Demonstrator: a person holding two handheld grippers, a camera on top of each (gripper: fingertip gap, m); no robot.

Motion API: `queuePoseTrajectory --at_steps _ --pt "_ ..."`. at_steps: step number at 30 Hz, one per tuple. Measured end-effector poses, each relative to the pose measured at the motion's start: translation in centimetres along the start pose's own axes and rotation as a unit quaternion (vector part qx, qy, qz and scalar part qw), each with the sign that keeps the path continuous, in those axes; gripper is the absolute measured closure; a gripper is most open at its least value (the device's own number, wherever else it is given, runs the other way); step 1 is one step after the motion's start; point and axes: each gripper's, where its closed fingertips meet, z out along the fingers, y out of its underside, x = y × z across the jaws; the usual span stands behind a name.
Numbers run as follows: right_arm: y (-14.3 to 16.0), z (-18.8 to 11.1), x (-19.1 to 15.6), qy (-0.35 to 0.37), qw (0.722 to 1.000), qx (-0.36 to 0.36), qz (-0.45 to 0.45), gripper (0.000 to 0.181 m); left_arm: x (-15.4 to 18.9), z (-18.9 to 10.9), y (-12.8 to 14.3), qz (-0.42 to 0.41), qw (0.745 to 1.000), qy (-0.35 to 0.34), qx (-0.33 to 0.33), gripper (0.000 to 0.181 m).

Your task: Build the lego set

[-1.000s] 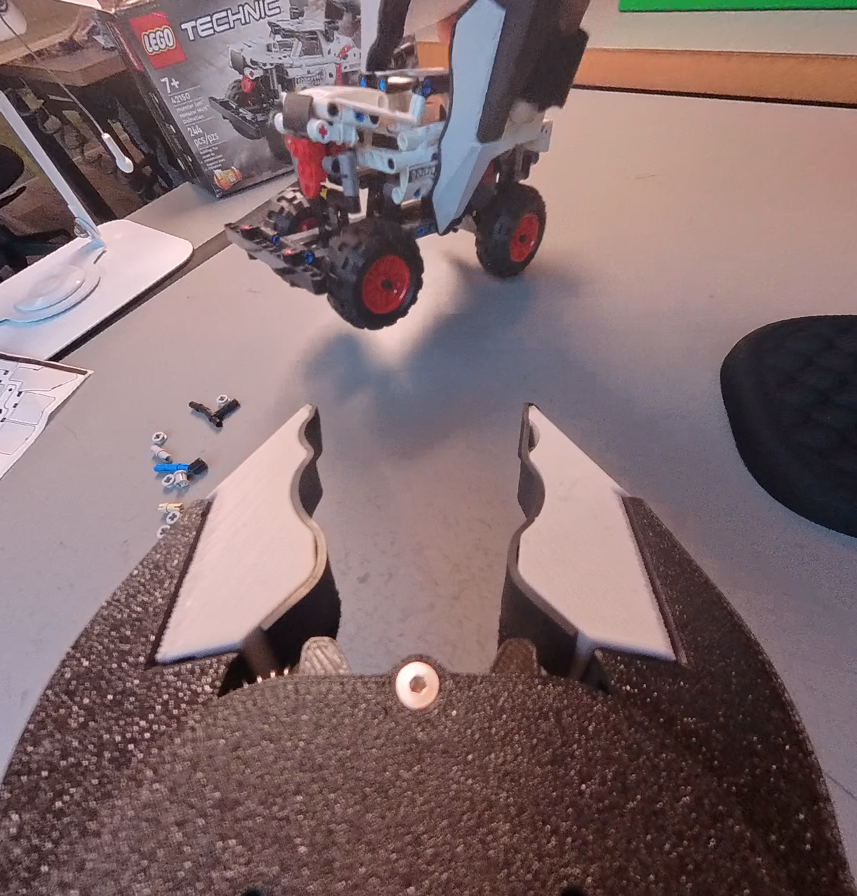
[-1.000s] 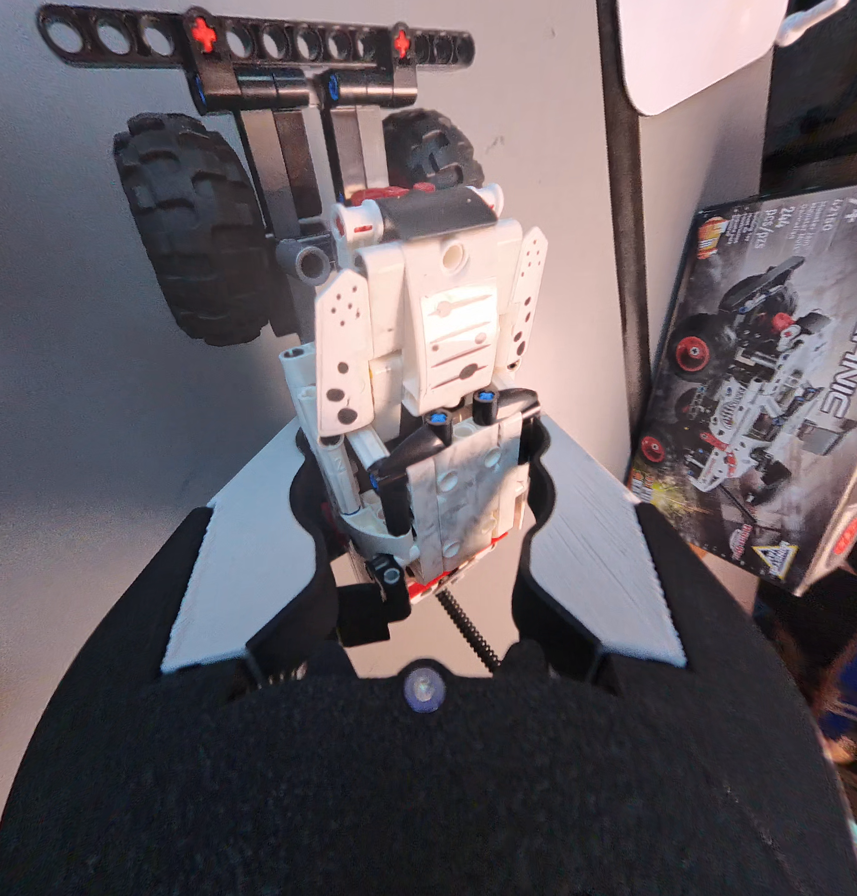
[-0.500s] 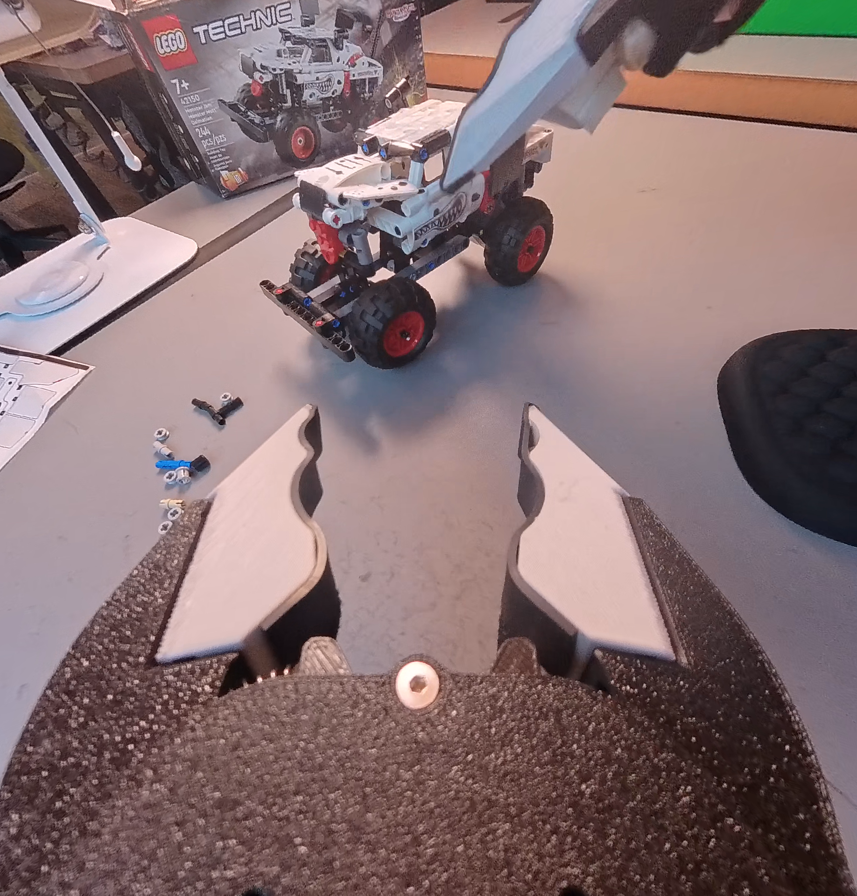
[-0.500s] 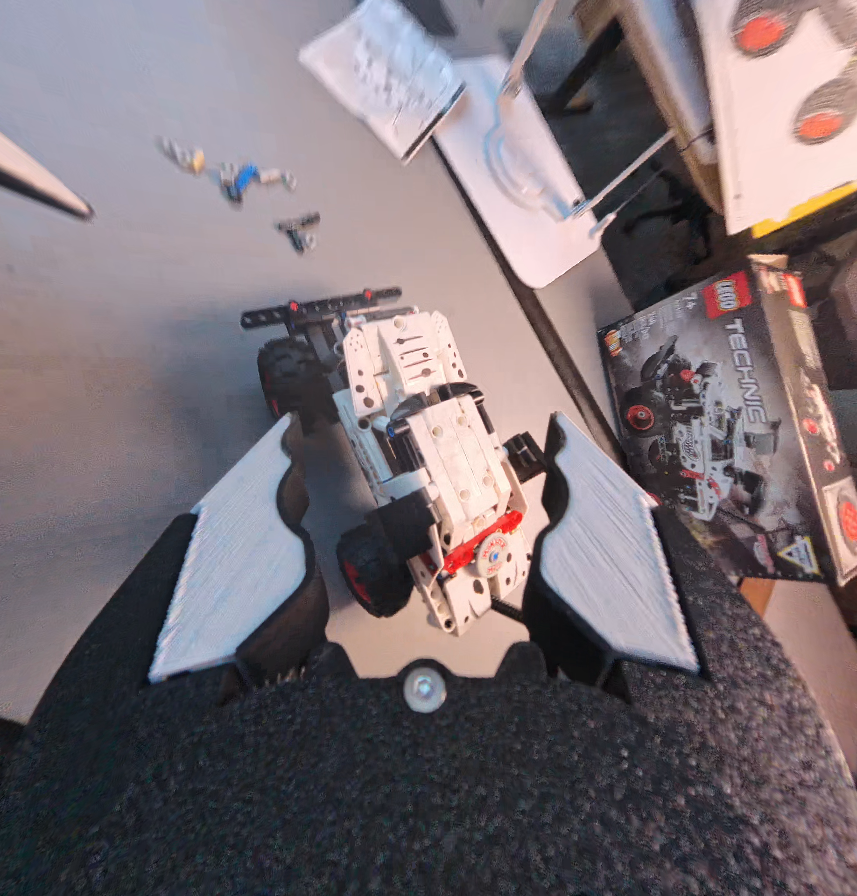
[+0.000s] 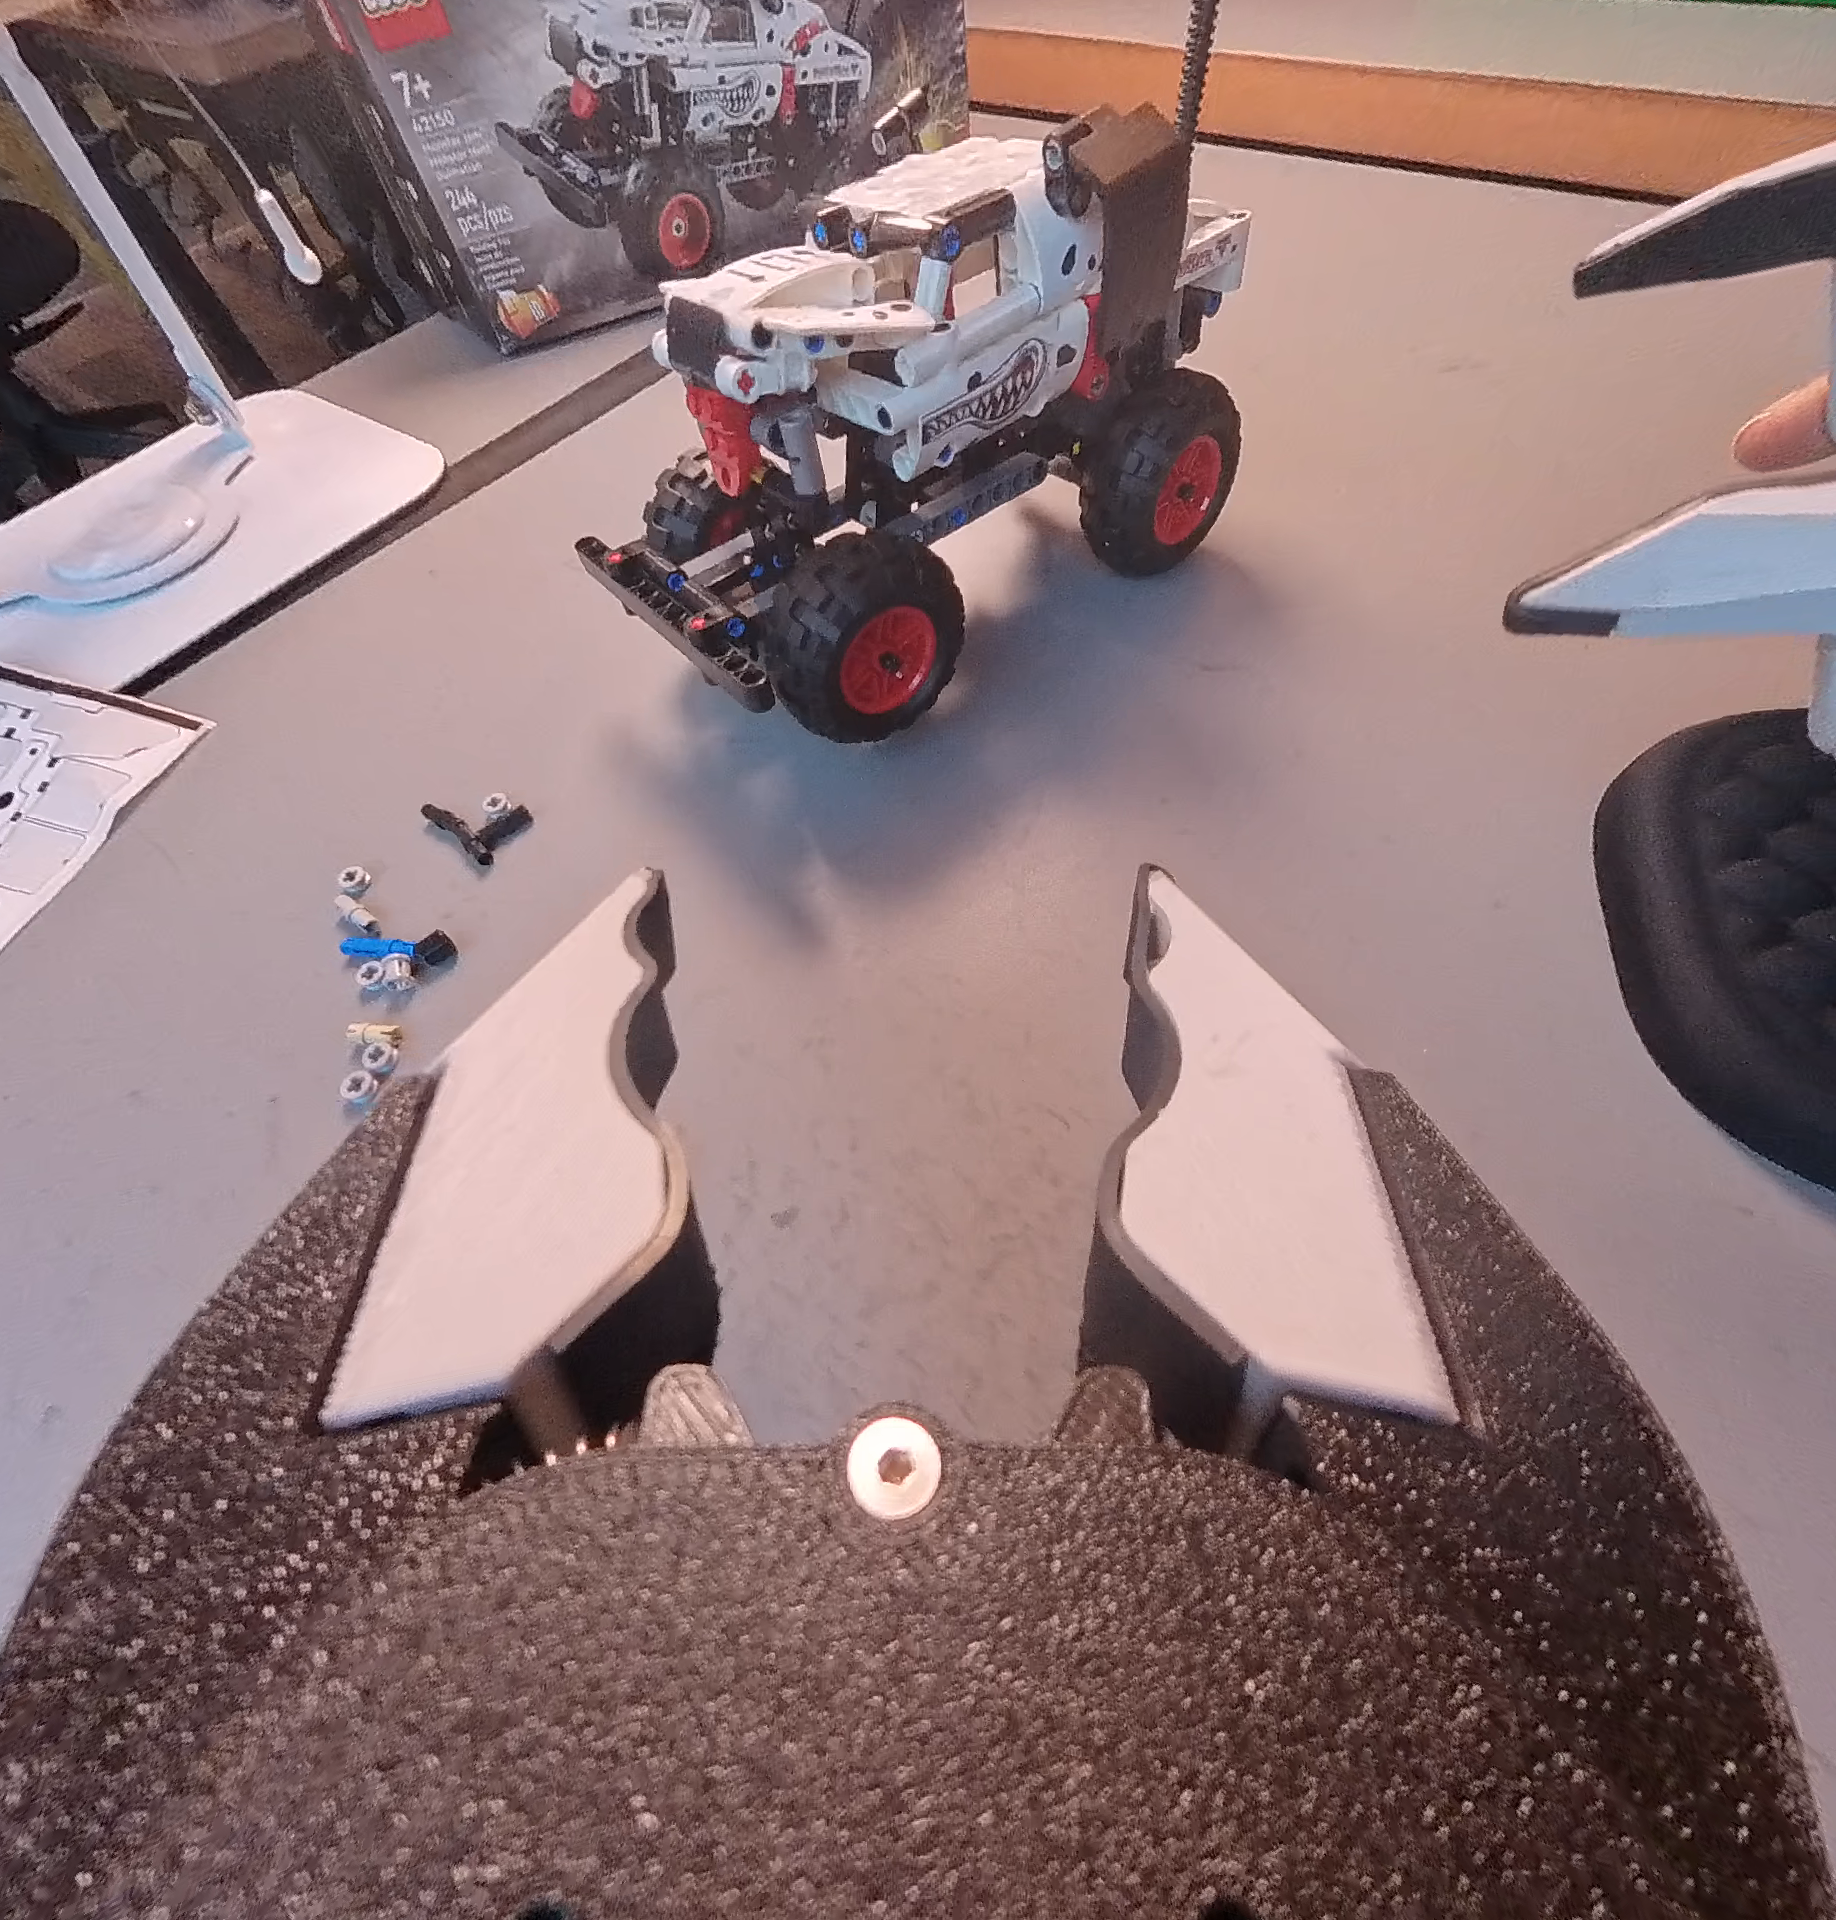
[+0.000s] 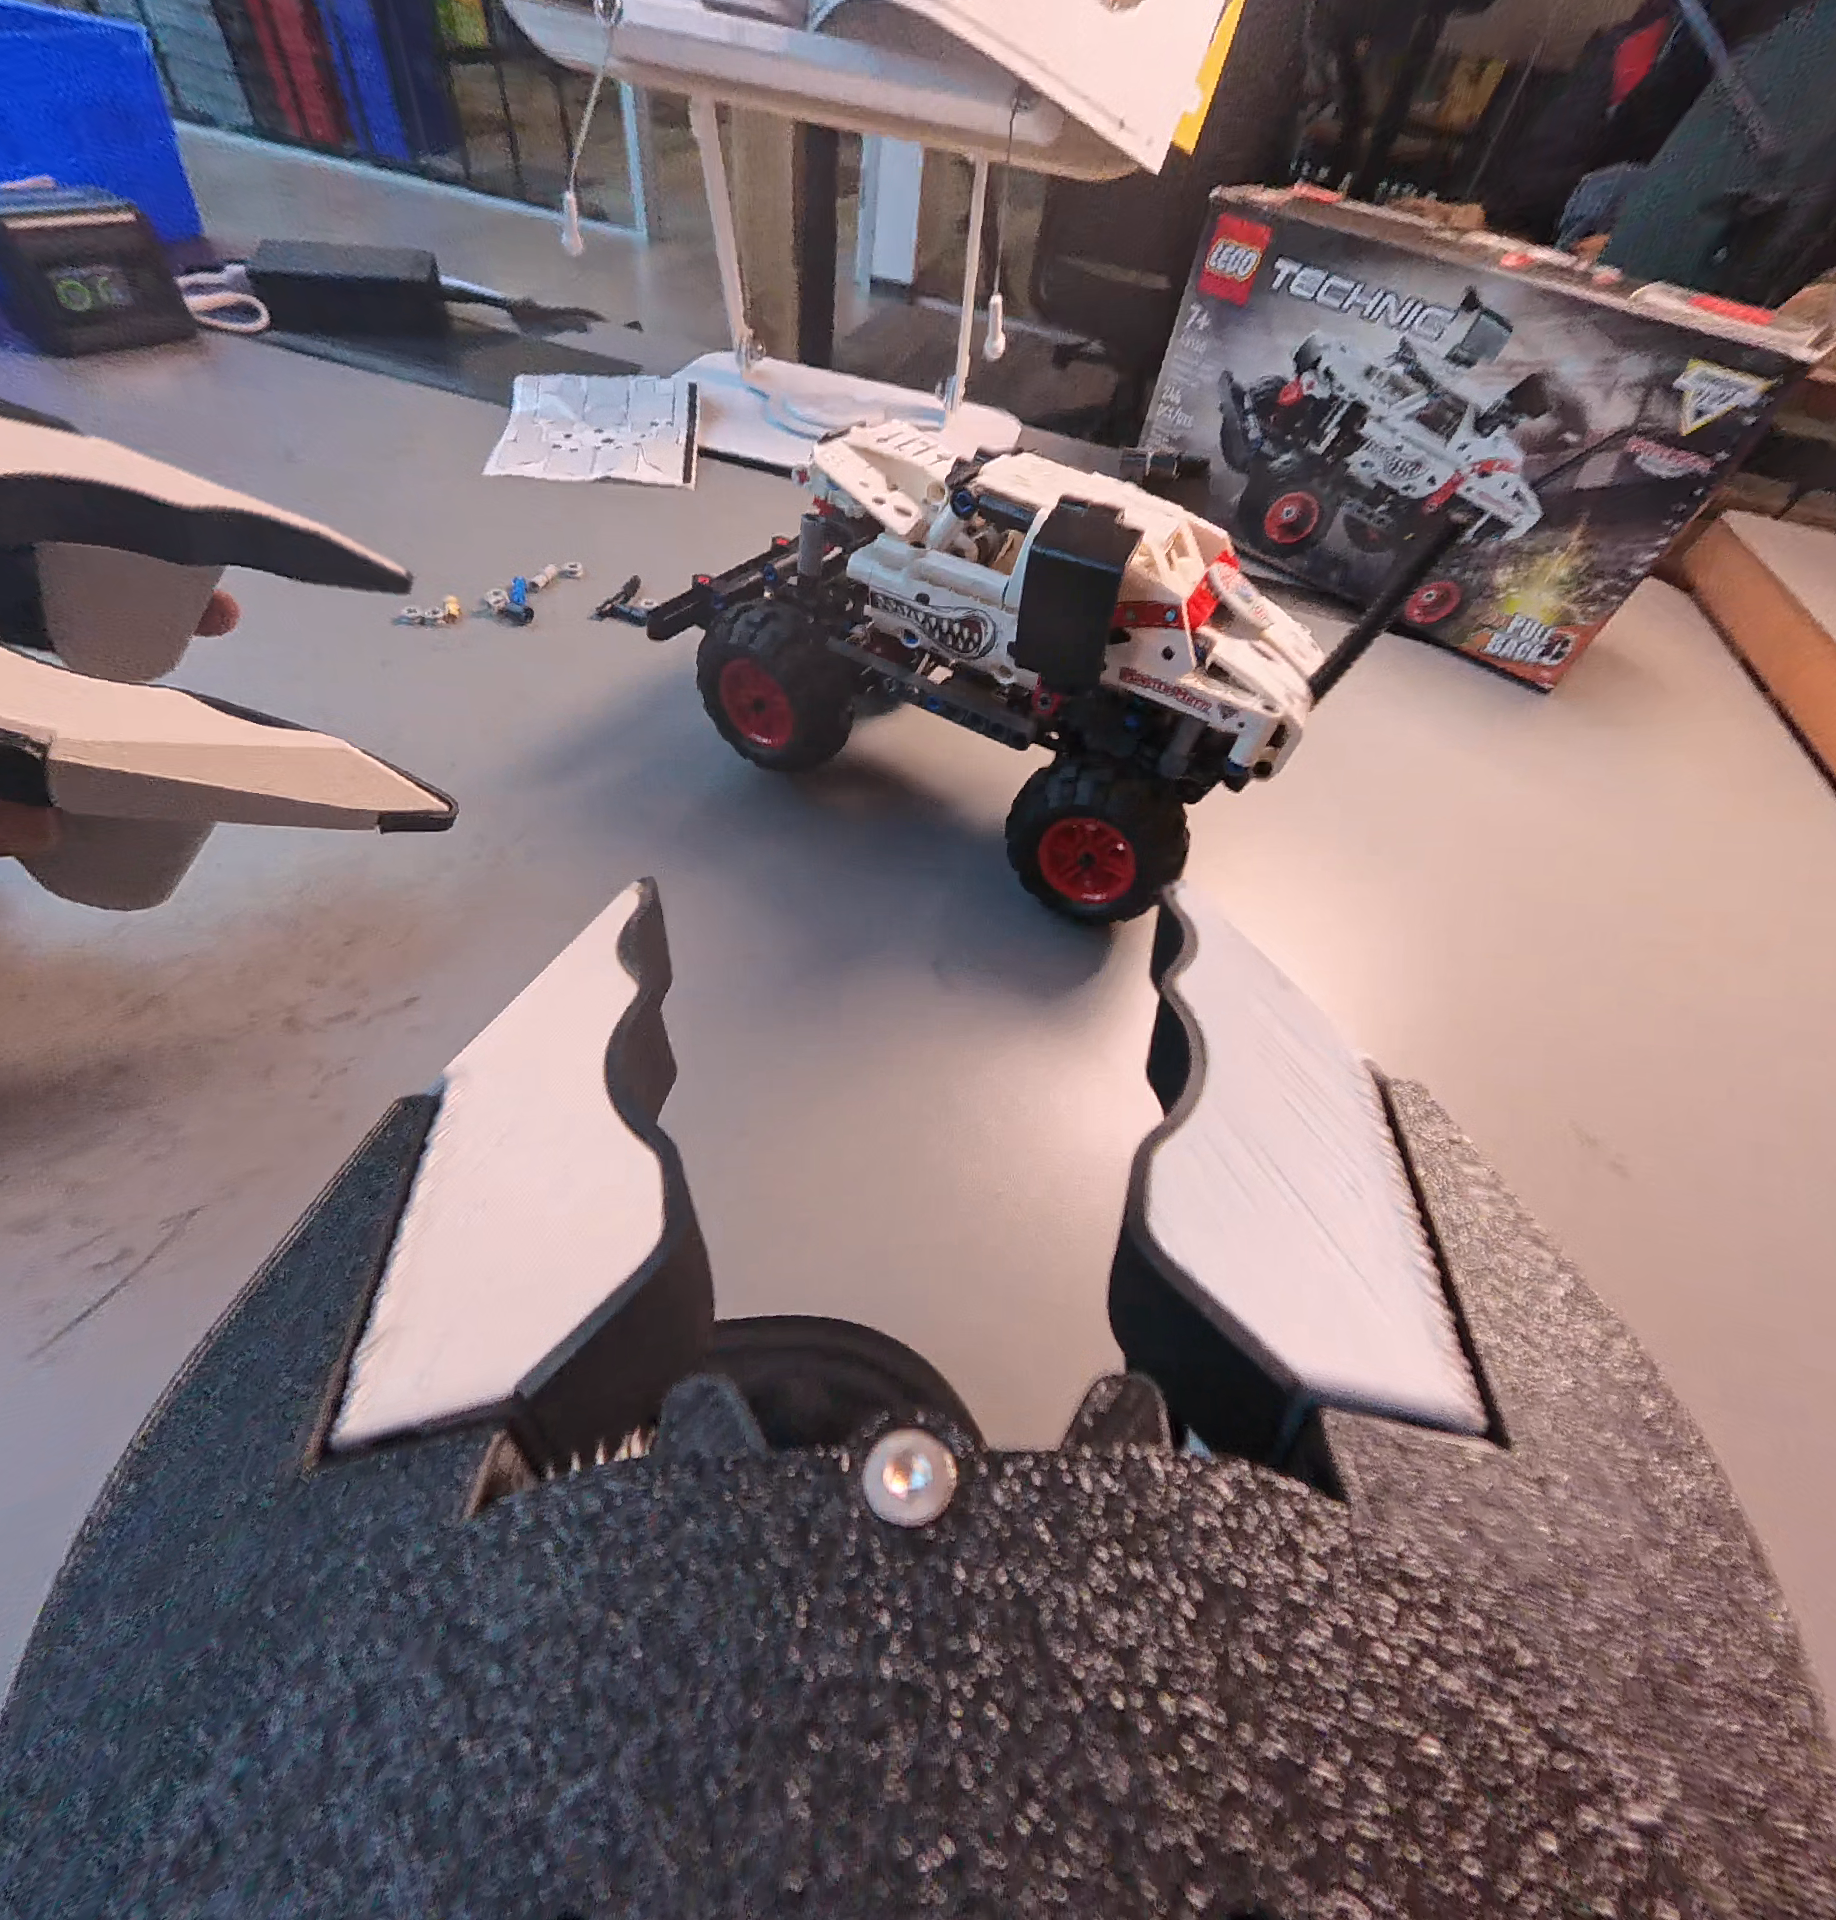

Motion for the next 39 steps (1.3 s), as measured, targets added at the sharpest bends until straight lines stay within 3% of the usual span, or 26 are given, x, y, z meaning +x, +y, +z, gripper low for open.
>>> queuePoseTrajectory --at_steps 5,22,39 --pt "1.3 0.95 -0.45 -0.017 0.999 -0.043 0.001 0.084 -0.23 -0.03 0.01 -0.01 1.0 0.0 0.0 0.092" --pt "1.13 0.82 -0.84 -0.018 0.999 -0.031 -0.016 0.087 -0.33 -0.13 -0.43 -0.004 1.0 -0.002 0.022 0.089" --pt "0.68 0.51 -0.87 -0.018 1.0 -0.014 -0.018 0.096 -0.51 -0.21 -0.57 -0.014 0.999 -0.003 0.029 0.098"
